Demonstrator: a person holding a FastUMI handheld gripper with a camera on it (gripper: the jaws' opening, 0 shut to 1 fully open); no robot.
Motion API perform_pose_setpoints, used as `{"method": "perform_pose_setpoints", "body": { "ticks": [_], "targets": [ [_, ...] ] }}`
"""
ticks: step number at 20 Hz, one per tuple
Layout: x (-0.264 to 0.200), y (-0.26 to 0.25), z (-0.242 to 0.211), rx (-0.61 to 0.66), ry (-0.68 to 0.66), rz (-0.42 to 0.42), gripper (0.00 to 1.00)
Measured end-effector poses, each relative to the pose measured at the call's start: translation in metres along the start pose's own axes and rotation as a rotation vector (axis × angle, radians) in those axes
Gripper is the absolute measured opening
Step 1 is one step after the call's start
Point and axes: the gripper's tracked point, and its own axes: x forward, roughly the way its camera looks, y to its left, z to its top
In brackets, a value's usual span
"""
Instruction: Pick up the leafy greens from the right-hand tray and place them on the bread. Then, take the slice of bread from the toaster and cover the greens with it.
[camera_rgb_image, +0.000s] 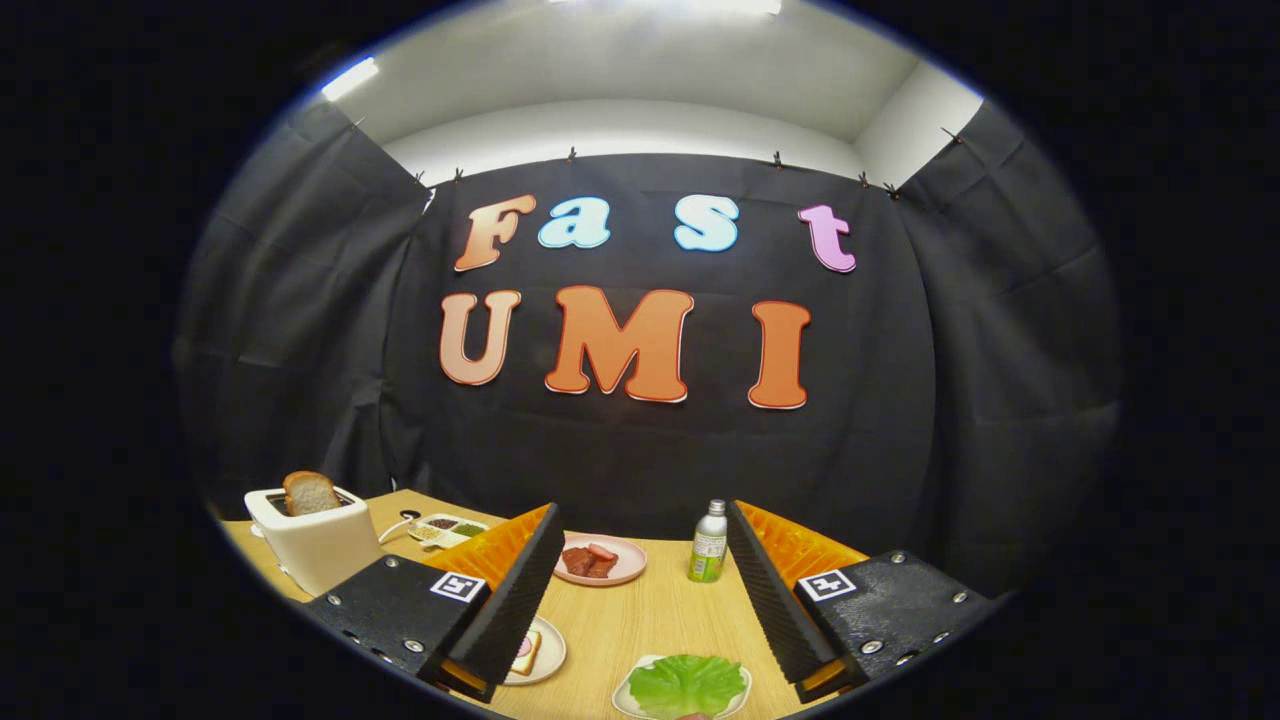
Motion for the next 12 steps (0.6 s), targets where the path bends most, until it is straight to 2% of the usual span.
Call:
{"method": "perform_pose_setpoints", "body": {
  "ticks": [4, 12],
  "targets": [
    [0.003, 0.005, -0.036, -0.036, 0.140, 0.040, 0.98],
    [0.003, -0.003, -0.124, -0.130, 0.450, 0.052, 0.97]
  ]
}}
